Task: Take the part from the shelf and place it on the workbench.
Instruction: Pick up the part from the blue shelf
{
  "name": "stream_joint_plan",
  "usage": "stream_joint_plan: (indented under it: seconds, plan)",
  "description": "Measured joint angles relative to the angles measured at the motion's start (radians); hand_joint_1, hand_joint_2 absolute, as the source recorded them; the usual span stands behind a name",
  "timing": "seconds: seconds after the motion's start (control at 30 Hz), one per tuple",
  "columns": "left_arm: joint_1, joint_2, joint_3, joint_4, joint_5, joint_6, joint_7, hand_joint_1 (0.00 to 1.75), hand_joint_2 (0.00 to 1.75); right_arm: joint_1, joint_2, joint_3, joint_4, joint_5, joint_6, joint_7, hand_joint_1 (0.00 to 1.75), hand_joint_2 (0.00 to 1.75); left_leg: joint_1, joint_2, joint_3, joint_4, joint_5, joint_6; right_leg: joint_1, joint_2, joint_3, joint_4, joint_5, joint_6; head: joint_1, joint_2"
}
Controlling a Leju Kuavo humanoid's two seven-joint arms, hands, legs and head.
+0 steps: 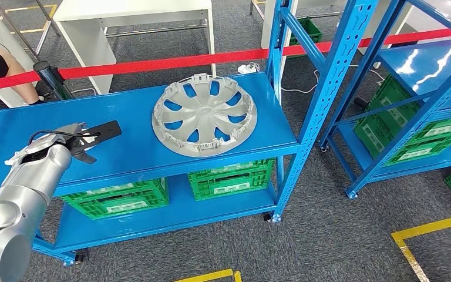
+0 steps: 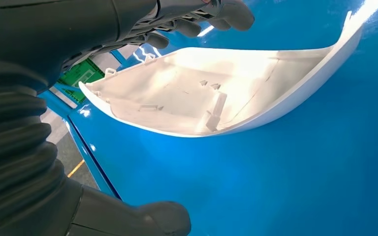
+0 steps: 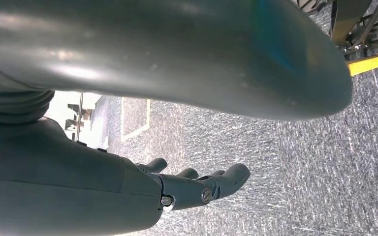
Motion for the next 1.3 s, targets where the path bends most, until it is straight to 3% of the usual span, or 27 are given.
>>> stream_joint_plan:
  seconds: [0.13, 0.17, 0.27, 0.3, 0.4, 0.57, 1.3]
  plan:
    - [0.005, -0.002, 0.000, 0.000, -0.010, 0.021, 0.010, 0.02, 1.75, 0.000, 0.000, 0.000, 0.000, 0.001, 0.000, 0.000, 0.00, 0.00, 0.000, 0.000, 0.000, 0.000, 0.000, 0.000, 0.000, 0.000, 0.000, 0.000, 0.000, 0.000, 0.000, 0.000]
    - [0.008, -0.005, 0.000, 0.000, -0.014, 0.039, 0.017, 0.19, 1.75, 0.000, 0.000, 0.000, 0.000, 0.002, 0.000, 0.000, 0.00, 0.00, 0.000, 0.000, 0.000, 0.000, 0.000, 0.000, 0.000, 0.000, 0.000, 0.000, 0.000, 0.000, 0.000, 0.000]
    - [0.025, -0.018, 0.000, 0.000, -0.026, 0.114, 0.041, 1.47, 1.75, 0.000, 0.000, 0.000, 0.000, 0.007, -0.001, 0.000, 0.00, 0.00, 0.000, 0.000, 0.000, 0.000, 0.000, 0.000, 0.000, 0.000, 0.000, 0.000, 0.000, 0.000, 0.000, 0.000]
    - [0.033, -0.024, 0.000, 0.000, -0.030, 0.143, 0.047, 1.74, 1.75, -0.001, 0.000, 0.000, 0.000, 0.009, -0.001, 0.000, 0.00, 0.00, 0.000, 0.000, 0.000, 0.000, 0.000, 0.000, 0.000, 0.000, 0.001, 0.000, 0.000, 0.000, 0.000, 0.000]
    - [0.060, -0.043, -0.001, 0.000, -0.042, 0.219, 0.062, 1.75, 1.75, -0.001, 0.000, 0.000, 0.000, 0.014, 0.000, 0.000, 0.00, 0.00, 0.000, 0.000, 0.001, 0.000, -0.001, 0.001, 0.000, 0.000, 0.001, 0.000, 0.000, 0.000, 0.000, 0.000]
    - [0.095, -0.057, -0.001, 0.000, -0.048, 0.264, 0.066, 1.75, 1.75, 0.000, 0.000, -0.001, 0.000, 0.021, 0.000, 0.000, 0.00, 0.00, 0.000, 0.000, 0.001, 0.000, -0.001, 0.001, 0.000, 0.000, 0.001, 0.000, 0.000, 0.000, 0.000, 0.000]
    - [0.108, -0.066, -0.002, 0.000, -0.064, 0.304, 0.034, 1.75, 1.75, 0.000, 0.000, -0.009, 0.000, 0.029, 0.001, 0.000, 0.00, 0.00, 0.000, 0.000, 0.007, 0.000, -0.002, 0.002, 0.000, 0.000, 0.008, -0.001, -0.001, 0.001, 0.000, 0.000]
